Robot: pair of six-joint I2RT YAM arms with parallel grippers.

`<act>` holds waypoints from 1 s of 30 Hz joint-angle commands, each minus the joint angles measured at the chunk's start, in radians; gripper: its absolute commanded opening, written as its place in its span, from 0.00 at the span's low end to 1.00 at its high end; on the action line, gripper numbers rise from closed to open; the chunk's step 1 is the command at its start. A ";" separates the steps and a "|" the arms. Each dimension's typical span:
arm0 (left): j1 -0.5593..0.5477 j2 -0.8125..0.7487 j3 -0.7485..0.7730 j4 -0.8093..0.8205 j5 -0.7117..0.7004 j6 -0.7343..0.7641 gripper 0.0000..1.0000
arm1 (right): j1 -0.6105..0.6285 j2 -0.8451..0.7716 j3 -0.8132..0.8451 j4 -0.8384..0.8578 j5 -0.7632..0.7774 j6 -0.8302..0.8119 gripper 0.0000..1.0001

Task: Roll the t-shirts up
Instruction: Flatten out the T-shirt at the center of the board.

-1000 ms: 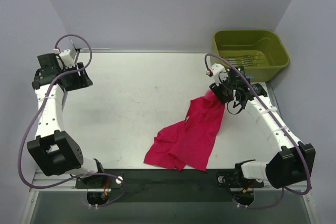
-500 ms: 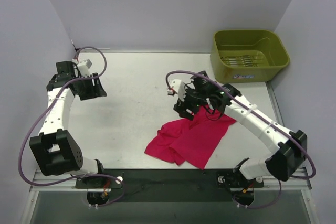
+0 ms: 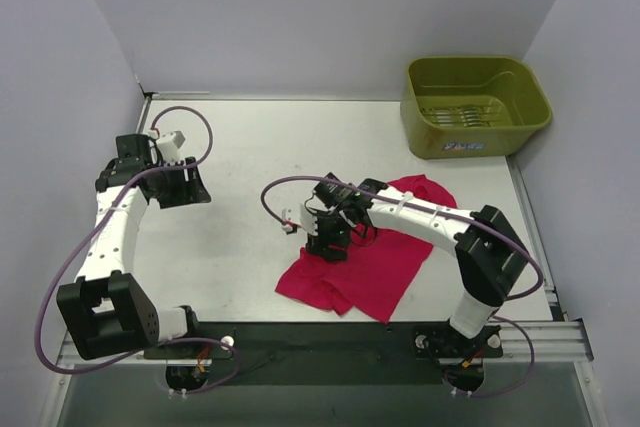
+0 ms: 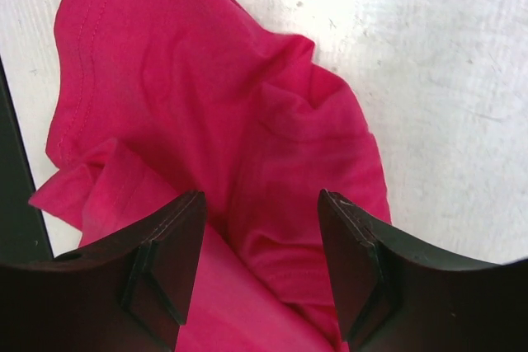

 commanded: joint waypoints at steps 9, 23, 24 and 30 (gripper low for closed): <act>0.048 -0.062 -0.007 0.018 -0.004 0.010 0.68 | 0.062 0.129 0.026 0.099 0.085 -0.008 0.54; 0.053 -0.039 0.002 0.049 0.016 0.007 0.68 | -0.049 0.138 0.232 0.063 0.226 0.015 0.00; 0.053 -0.030 0.010 0.048 0.019 0.007 0.68 | -0.073 0.138 0.257 0.047 0.223 0.001 0.00; 0.053 0.013 0.056 0.055 0.045 -0.011 0.68 | -0.220 0.175 0.365 -0.039 0.249 -0.102 0.00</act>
